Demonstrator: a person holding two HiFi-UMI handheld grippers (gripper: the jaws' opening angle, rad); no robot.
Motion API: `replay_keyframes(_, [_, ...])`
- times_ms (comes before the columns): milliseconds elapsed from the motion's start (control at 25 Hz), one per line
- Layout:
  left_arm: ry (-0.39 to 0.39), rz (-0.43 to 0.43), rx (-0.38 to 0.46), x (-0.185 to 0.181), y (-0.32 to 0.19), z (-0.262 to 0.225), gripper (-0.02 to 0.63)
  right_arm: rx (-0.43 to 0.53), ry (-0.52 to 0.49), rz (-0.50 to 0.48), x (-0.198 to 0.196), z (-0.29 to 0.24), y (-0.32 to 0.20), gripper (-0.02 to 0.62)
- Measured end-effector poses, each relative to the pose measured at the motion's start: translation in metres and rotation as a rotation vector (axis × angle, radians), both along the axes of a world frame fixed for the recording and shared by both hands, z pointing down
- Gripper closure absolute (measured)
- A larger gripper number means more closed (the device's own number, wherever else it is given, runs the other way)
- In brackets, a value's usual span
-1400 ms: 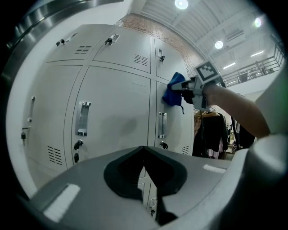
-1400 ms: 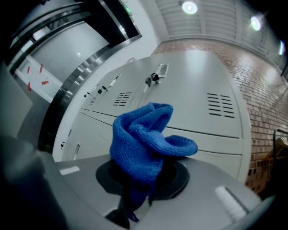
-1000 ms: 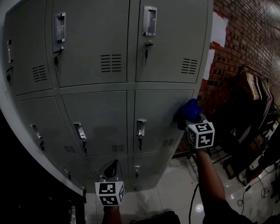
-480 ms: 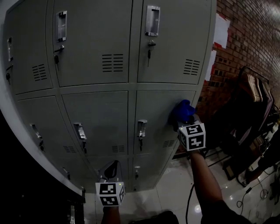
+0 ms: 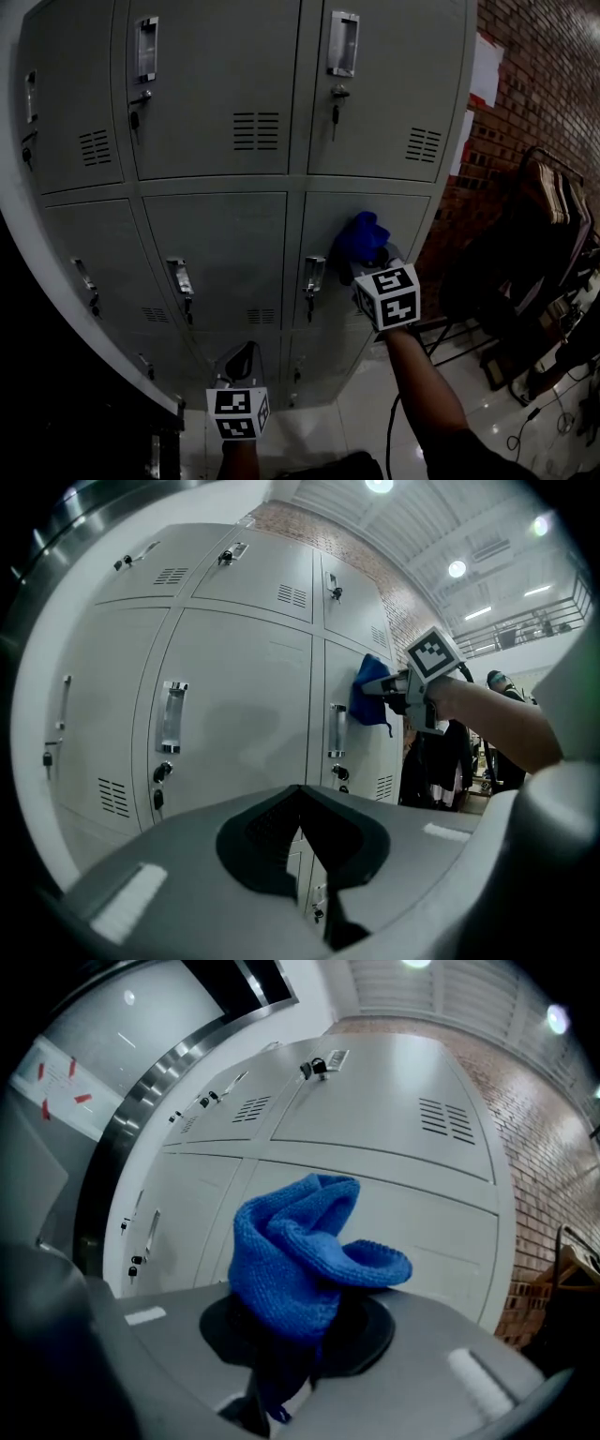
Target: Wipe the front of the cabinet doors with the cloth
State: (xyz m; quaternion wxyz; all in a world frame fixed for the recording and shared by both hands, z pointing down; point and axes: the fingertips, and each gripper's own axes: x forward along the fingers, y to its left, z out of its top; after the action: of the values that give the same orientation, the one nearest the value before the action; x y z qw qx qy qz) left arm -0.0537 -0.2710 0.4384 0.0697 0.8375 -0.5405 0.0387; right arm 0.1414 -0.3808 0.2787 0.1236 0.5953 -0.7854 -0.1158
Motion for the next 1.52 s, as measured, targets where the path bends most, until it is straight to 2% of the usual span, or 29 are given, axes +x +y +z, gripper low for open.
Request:
replay_keyframes(320, [0.013, 0.002, 0.011, 0.003, 0.009, -0.005, 0.592, 0.001, 0.090, -0.129, -0.075, 0.004, -0.002, 0.512])
replay_keyframes(480, [0.002, 0.018, 0.009, 0.008, 0.012, -0.005, 0.592, 0.008, 0.072, -0.171, -0.093, 0.003, 0.001, 0.511])
replay_keyframes(560, [-0.004, 0.033, 0.009, 0.013, 0.016, -0.005, 0.592, 0.023, 0.051, -0.160, -0.082, 0.002, 0.007, 0.511])
replay_keyframes(640, [-0.007, 0.039, 0.007, 0.015, 0.017, -0.003, 0.592, 0.038, 0.041, -0.116, -0.054, 0.003, 0.013, 0.511])
replay_keyframes(800, [-0.002, 0.038, -0.002, 0.015, 0.016, -0.001, 0.592, 0.032, 0.069, 0.051, 0.036, 0.012, 0.020, 0.511])
replay_keyframes(920, [0.004, 0.040, -0.006, 0.016, 0.016, 0.001, 0.592, -0.012, 0.085, 0.171, 0.100, 0.028, 0.023, 0.511])
replay_keyframes(1040, [0.002, 0.050, -0.007, 0.021, 0.017, 0.002, 0.592, -0.073, 0.075, 0.229, 0.137, 0.048, 0.020, 0.511])
replay_keyframes(1160, [-0.002, 0.065, -0.002, 0.028, 0.018, 0.000, 0.592, -0.112, 0.069, 0.246, 0.150, 0.062, 0.012, 0.511])
replay_keyframes(1320, [-0.015, 0.074, -0.003, 0.031, 0.022, 0.002, 0.592, -0.120, 0.047, 0.256, 0.147, 0.068, 0.006, 0.511])
replay_keyframes(1520, [-0.011, 0.036, -0.008, 0.016, 0.020, 0.005, 0.592, -0.122, 0.036, 0.206, 0.124, 0.066, 0.004, 0.511])
